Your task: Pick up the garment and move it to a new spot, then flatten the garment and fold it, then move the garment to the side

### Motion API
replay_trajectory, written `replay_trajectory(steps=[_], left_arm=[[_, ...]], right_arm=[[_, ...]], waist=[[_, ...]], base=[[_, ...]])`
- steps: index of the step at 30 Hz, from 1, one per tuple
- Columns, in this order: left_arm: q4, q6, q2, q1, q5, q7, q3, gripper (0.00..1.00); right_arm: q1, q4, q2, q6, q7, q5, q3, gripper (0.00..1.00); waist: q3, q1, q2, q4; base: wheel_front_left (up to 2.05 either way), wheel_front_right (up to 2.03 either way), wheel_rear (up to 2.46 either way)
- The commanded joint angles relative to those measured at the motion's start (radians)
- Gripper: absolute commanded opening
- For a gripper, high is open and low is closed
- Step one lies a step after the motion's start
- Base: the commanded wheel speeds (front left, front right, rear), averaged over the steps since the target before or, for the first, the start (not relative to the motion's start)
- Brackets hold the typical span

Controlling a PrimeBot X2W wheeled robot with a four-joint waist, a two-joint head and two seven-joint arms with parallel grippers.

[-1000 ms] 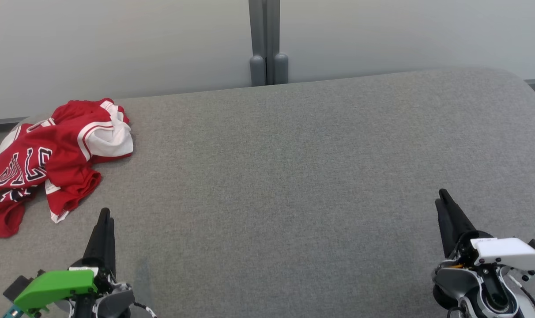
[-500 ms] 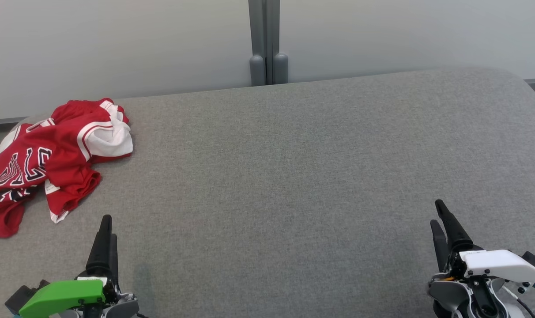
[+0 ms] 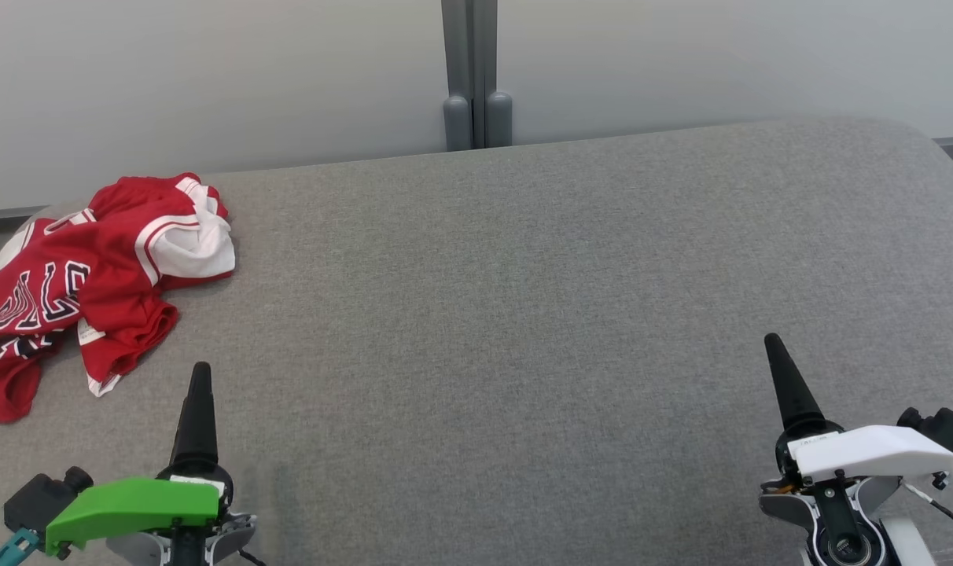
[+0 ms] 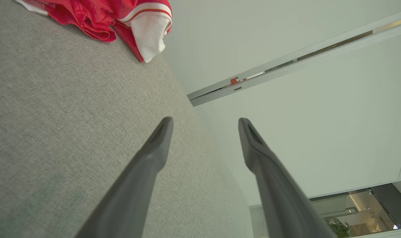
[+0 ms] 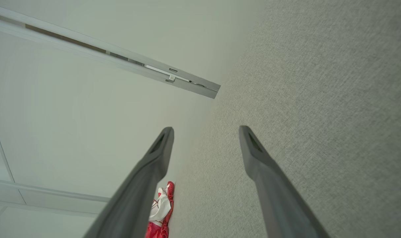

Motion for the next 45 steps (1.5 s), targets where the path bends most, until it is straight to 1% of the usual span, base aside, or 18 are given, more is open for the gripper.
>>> replay_trajectory(steps=[1, 6, 13, 16, 28, 40, 45], left_arm=[[-0.03, 0.009, 0.006, -0.004, 0.056, -0.011, -0.01, 1.0], [-0.047, 0.029, 0.006, 0.005, 0.184, -0.031, -0.039, 1.0], [-0.058, 0.055, 0.007, 0.016, 0.326, -0.055, -0.068, 1.0], [-0.063, 0.066, 0.008, 0.024, 0.377, -0.066, -0.075, 1.0], [-0.059, 0.091, 0.009, 0.059, 0.539, -0.103, -0.096, 1.0], [-0.072, 0.114, 0.011, 0.076, 0.688, -0.14, -0.111, 1.0], [-0.065, 0.12, 0.011, 0.084, 0.734, -0.152, -0.115, 1.0]], right_arm=[[-0.006, -0.027, -0.006, 0.0, -0.012, -0.053, 0.007, 1.0], [0.0, -0.047, -0.006, 0.0, -0.032, -0.168, 0.029, 1.0], [0.006, -0.052, -0.007, 0.0, -0.056, -0.301, 0.057, 1.0], [0.004, -0.058, -0.007, 0.0, -0.067, -0.379, 0.074, 1.0], [0.009, -0.052, -0.009, 0.0, -0.105, -0.57, 0.112, 1.0], [0.012, -0.035, -0.01, 0.0, -0.141, -0.728, 0.138, 1.0], [0.012, -0.031, -0.011, 0.0, -0.153, -0.78, 0.145, 1.0]], waist=[[0.001, 0.0, 0.0, 0.0], [0.003, 0.0, 0.0, 0.001], [0.004, 0.0, 0.0, 0.001], [0.005, 0.0, 0.0, 0.0], [0.005, 0.0, 0.0, 0.001], [0.006, 0.0, 0.0, 0.003], [0.006, 0.0, 0.0, 0.002]], base=[[0.0, 0.0, 0.0], [0.0, 0.0, 0.0], [0.0, 0.0, 0.0], [0.0, 0.0, 0.0], [0.0, 0.0, 0.0], [0.0, 0.0, 0.0], [0.0, 0.0, 0.0]])
